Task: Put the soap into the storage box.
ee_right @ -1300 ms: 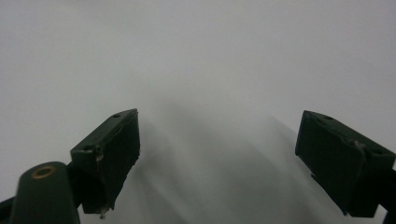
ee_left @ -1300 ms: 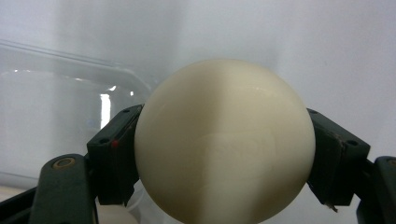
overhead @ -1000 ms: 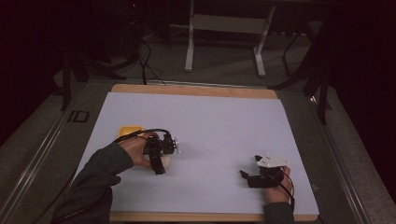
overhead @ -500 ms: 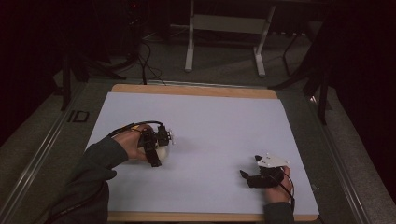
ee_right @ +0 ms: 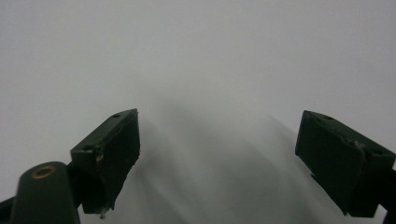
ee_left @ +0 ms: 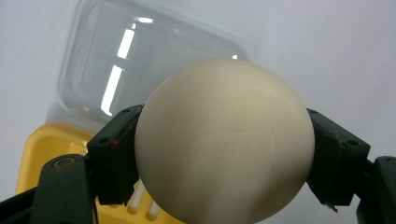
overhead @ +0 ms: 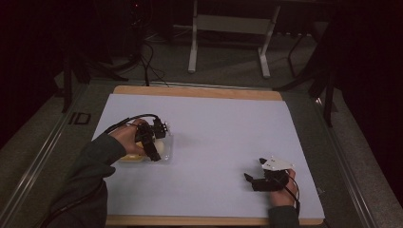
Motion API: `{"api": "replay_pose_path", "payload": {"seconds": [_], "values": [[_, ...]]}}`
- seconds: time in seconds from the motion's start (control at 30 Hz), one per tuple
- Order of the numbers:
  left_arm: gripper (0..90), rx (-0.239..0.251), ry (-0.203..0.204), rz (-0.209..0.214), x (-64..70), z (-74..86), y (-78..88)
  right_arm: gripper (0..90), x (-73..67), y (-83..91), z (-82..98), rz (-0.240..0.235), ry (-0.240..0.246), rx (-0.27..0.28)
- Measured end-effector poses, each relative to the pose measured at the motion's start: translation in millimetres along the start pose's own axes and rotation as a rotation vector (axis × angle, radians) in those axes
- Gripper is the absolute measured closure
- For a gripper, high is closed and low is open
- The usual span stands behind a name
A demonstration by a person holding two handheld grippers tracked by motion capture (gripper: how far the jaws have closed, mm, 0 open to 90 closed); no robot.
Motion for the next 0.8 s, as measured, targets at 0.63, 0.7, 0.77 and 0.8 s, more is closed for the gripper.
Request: {"api": "replay_pose_path", "payload": {"seconds": [0.63, 0.7, 0.77, 0.8], "values": [[23.2, -0.012, 0.133, -0.018, -27.5, 8.1, -3.3, 13.8, 0.1, 0.0, 0.0, 0.000, 0.000, 0.000], [23.2, -0.012, 0.133, -0.018, -27.5, 8.1, -3.3, 13.8, 0.1, 0.0, 0.0, 0.000, -0.001, 0.000], [23.2, -0.016, 0.176, -0.032, -33.3, 9.9, -3.1, 13.8, 0.1, 0.0, 0.0, 0.000, -0.001, 0.001], [23.2, -0.013, 0.202, -0.039, -36.8, 11.2, -3.6, 13.8, 0.1, 0.0, 0.0, 0.000, 0.000, 0.001]]}}
Point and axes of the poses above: each handheld gripper's, and its own axes: y roughly backward along the jaws, z roughly out of its underside, x roughly to its right, the point moved 6 cm from there along -y, roughly forward along the jaws, and after that the axes turned 10 degrees about z, right-handed, at the moved point
